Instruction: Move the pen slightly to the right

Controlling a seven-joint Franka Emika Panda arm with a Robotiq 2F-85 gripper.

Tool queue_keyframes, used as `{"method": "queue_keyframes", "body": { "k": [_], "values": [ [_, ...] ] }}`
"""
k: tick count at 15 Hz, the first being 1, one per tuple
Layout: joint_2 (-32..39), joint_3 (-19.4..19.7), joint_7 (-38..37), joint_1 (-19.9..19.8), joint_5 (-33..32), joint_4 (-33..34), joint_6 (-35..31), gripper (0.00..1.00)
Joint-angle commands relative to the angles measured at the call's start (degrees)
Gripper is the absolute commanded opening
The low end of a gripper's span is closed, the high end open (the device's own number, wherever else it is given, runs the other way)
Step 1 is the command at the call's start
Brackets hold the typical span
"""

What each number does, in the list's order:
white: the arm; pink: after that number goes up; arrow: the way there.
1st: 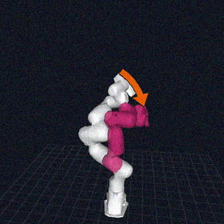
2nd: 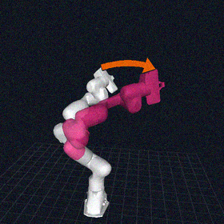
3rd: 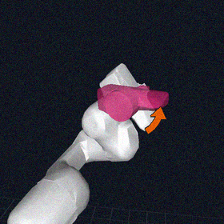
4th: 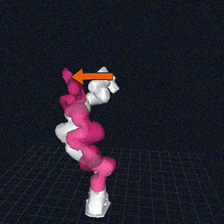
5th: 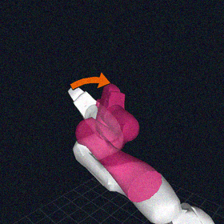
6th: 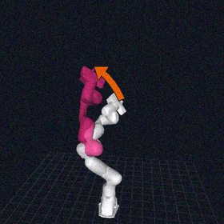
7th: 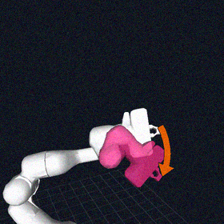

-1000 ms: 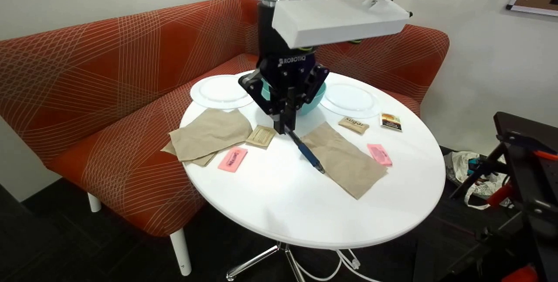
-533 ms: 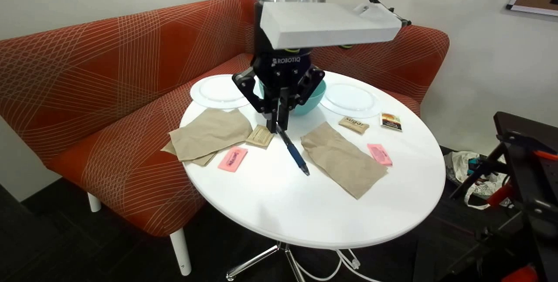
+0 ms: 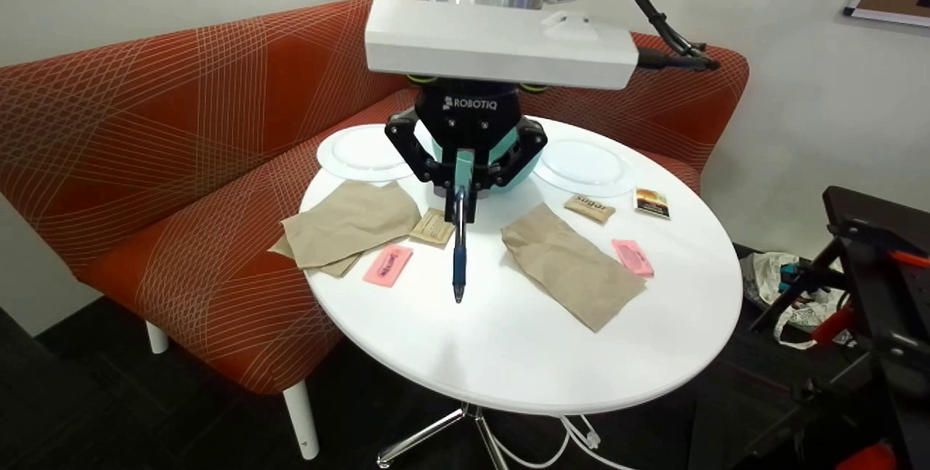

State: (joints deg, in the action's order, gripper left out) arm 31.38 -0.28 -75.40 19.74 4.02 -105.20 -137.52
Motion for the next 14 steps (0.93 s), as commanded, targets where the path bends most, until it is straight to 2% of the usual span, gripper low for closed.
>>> {"method": "queue_keyframes", "body": {
  "k": [1, 8, 14],
  "values": [
    [-2.4, 0.5, -10.1, 0.5, 1.2, -4.3, -3.0, 0.04],
    [-4.4, -0.4, -22.0, -0.4, 2.4, -14.4, -10.9, 0.04],
    [-5.6, -1.6, -23.8, -1.6, 7.5, -22.8, -20.3, 0.04]
  ]
}}
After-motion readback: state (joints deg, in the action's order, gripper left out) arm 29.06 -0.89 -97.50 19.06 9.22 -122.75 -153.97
